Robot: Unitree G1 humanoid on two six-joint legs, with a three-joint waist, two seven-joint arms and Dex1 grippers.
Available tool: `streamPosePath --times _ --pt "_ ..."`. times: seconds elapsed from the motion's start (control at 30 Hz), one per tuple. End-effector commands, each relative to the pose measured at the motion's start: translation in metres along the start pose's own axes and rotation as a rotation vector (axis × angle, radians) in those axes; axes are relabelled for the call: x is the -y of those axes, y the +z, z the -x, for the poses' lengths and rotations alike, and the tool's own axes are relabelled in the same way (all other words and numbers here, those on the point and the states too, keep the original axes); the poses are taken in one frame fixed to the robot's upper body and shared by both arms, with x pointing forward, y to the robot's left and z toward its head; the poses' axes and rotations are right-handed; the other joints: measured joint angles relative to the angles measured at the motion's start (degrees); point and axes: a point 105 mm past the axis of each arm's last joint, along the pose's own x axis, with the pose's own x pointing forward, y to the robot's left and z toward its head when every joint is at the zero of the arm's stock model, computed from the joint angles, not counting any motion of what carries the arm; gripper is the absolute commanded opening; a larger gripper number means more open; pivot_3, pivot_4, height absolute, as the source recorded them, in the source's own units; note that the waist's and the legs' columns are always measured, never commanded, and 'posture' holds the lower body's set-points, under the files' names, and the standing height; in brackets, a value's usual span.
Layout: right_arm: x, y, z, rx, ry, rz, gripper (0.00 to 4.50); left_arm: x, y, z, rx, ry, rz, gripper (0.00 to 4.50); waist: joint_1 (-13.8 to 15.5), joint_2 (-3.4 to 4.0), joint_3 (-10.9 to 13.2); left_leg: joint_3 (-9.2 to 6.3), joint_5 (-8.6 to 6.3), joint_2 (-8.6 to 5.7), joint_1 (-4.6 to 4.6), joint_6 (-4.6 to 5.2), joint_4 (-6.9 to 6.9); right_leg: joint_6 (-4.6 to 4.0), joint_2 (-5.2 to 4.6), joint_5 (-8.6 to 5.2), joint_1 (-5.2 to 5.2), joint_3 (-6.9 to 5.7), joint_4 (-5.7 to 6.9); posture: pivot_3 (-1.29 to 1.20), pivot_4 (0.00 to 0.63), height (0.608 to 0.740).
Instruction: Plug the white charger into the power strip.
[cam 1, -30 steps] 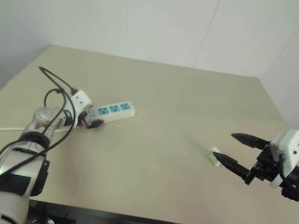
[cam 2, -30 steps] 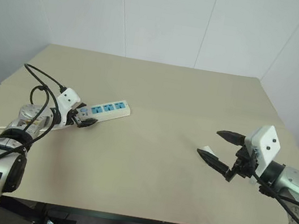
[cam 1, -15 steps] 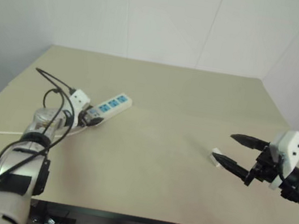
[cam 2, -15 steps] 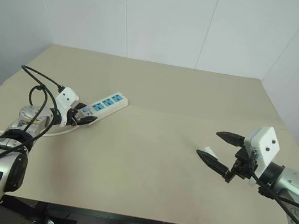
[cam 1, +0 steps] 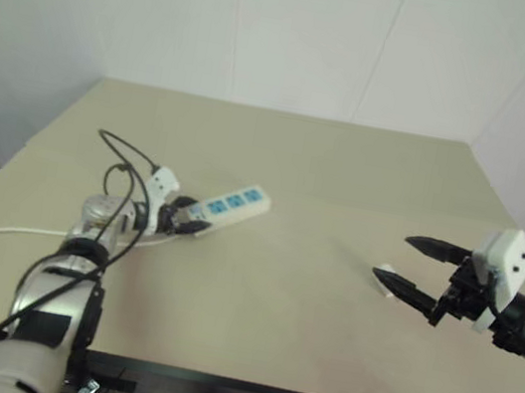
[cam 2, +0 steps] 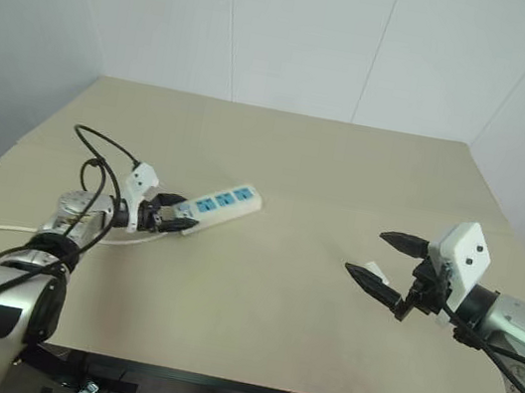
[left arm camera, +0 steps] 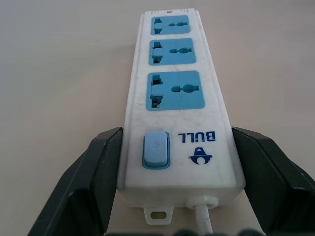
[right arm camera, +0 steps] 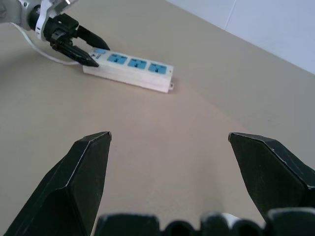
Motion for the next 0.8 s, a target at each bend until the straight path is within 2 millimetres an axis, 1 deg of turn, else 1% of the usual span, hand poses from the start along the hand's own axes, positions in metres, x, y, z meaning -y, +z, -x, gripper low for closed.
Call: streamPosePath --times 0.03,0.1,0.17,0.33,0.43,0.5,0.57,0.63,0.8 --pt "0.000 0.015 0.003 0.034 -0.010 0.043 4.50 0.029 0.000 -0.015 0.045 -0.172 0.029 3.28 -0.05 0.00 0.00 0.00 0.00 0.00 0.00 0.00 0.00 0.00 0.00 0.00 0.00 0.00 0.00 0.00 0.150 0.740" --pt "0.000 0.015 0.003 0.034 -0.011 0.043 4.50 0.051 0.001 -0.023 0.062 -0.286 0.021 3.28 -0.19 0.01 0.00 0.00 0.00 0.01 0.01 0.00 0.00 0.00 0.01 0.00 0.00 0.01 0.01 0.00 0.150 0.740" --pt "0.000 0.016 0.004 0.035 -0.012 0.042 4.50 0.067 0.000 -0.028 0.060 -0.370 0.012 3.28 -0.11 0.01 0.00 0.00 0.00 0.01 0.01 0.00 0.00 0.00 0.01 0.00 0.00 0.02 0.01 0.00 0.150 0.740" --pt "0.000 0.017 0.003 0.039 -0.015 0.040 4.50 0.094 -0.004 -0.037 0.013 -0.505 -0.058 3.28 -0.04 0.00 -0.01 0.00 0.00 0.00 0.01 0.00 0.04 0.00 0.00 0.00 0.03 0.02 0.00 0.00 0.150 0.740" --pt "-0.001 0.017 0.004 0.040 -0.022 0.040 4.50 0.101 -0.009 -0.039 -0.031 -0.529 -0.111 3.28 -0.02 0.00 -0.01 -0.01 0.00 0.01 0.02 0.00 0.04 0.00 0.01 0.00 0.03 0.01 0.00 0.00 0.150 0.740" --pt "-0.001 0.017 0.004 0.041 -0.027 0.038 4.50 0.103 -0.013 -0.037 -0.046 -0.549 -0.129 4.01 -0.07 0.00 -0.02 -0.01 0.00 0.00 0.03 0.00 0.04 0.01 0.01 0.00 0.05 0.01 -0.02 0.00 0.150 0.740" --pt "-0.002 0.017 0.005 0.041 -0.031 0.036 4.50 0.105 -0.012 -0.034 -0.033 -0.571 -0.128 4.47 -0.21 -0.01 0.00 0.00 0.00 0.00 0.01 0.01 0.03 0.01 0.01 -0.01 0.04 0.02 -0.04 0.00 0.150 0.740" --pt "-0.002 0.017 0.006 0.041 -0.034 0.034 4.50 0.107 -0.009 -0.031 -0.019 -0.589 -0.131 4.47 -0.22 -0.03 0.01 -0.02 -0.01 0.04 -0.05 0.01 0.04 -0.01 0.03 0.00 -0.03 0.00 -0.03 0.00 0.150 0.740" --pt "-0.001 0.016 0.006 0.039 -0.037 0.031 4.50 0.095 0.008 -0.024 0.052 -0.559 -0.142 4.47 -0.43 -0.03 0.01 -0.01 -0.01 0.03 -0.02 0.01 0.04 0.00 0.03 0.00 -0.02 0.02 -0.02 0.00 0.150 0.740"
